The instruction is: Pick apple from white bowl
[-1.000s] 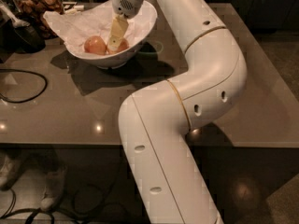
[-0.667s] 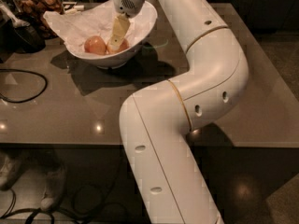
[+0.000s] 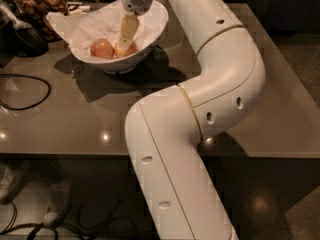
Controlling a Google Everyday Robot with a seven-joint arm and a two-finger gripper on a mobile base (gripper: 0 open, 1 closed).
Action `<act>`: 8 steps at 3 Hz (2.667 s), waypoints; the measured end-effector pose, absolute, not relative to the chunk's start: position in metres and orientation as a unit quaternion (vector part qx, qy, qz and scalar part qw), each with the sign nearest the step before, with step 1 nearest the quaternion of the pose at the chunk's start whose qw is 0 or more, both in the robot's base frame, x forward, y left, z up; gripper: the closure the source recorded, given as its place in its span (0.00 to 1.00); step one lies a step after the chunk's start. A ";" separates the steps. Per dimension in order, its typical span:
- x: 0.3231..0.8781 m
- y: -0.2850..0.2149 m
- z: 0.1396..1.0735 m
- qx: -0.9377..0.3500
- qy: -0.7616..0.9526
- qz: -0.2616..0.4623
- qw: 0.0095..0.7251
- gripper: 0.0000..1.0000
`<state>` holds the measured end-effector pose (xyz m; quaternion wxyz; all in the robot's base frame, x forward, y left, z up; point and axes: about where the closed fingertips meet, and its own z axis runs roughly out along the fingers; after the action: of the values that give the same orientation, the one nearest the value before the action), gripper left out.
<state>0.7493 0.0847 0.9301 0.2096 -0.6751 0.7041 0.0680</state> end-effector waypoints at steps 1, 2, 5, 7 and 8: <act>0.751 0.087 0.931 -0.680 0.701 0.057 0.208 0.33; 0.753 0.091 0.927 -0.686 0.697 0.048 0.203 0.33; 0.760 0.097 0.912 -0.695 0.692 0.035 0.191 0.37; 0.763 0.097 0.902 -0.697 0.692 0.035 0.185 0.41; 0.765 0.097 0.895 -0.698 0.692 0.039 0.182 0.40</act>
Offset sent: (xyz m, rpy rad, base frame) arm 0.1320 0.0003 0.0895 -0.0976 0.0251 0.0480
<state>0.7651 0.0965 0.8951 0.1822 -0.6979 0.6916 0.0390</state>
